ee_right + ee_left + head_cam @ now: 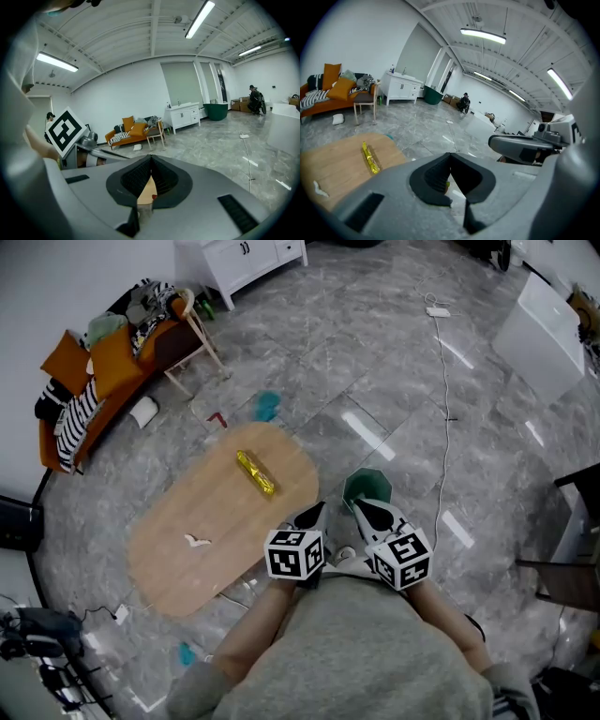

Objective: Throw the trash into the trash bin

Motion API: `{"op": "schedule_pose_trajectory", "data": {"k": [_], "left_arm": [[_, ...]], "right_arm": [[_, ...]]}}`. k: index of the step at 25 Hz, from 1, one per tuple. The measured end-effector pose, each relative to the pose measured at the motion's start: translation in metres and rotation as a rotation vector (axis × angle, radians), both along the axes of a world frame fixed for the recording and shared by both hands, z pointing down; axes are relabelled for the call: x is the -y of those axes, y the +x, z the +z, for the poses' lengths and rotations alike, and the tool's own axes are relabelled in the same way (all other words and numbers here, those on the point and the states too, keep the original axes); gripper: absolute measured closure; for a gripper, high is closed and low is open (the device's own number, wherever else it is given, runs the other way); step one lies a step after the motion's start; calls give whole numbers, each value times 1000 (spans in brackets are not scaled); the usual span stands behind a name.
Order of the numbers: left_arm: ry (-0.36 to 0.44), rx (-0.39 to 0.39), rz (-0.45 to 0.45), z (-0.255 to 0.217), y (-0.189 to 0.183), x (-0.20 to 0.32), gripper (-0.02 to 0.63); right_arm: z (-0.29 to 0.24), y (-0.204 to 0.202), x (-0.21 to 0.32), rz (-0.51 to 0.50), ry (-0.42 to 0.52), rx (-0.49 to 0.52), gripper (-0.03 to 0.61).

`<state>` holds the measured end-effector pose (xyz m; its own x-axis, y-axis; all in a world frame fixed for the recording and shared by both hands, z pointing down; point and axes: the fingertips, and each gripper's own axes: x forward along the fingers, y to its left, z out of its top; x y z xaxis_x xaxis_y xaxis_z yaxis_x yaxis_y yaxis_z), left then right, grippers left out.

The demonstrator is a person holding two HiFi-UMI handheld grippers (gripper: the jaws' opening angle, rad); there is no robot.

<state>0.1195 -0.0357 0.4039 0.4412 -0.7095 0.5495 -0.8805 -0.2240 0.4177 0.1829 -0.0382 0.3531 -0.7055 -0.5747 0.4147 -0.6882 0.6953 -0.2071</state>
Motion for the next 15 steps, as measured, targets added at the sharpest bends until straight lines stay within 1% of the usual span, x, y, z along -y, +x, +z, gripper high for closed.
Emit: {"op": "schedule_pose_trajectory", "data": {"k": [7, 15], "left_arm": [[4, -1, -58, -3, -30, -7, 604], [0, -4, -129, -3, -79, -18, 604]], "right_arm": [[-2, -28, -4, -51, -1, -1, 569], [-3, -75, -11, -123, -3, -10, 569]]}}
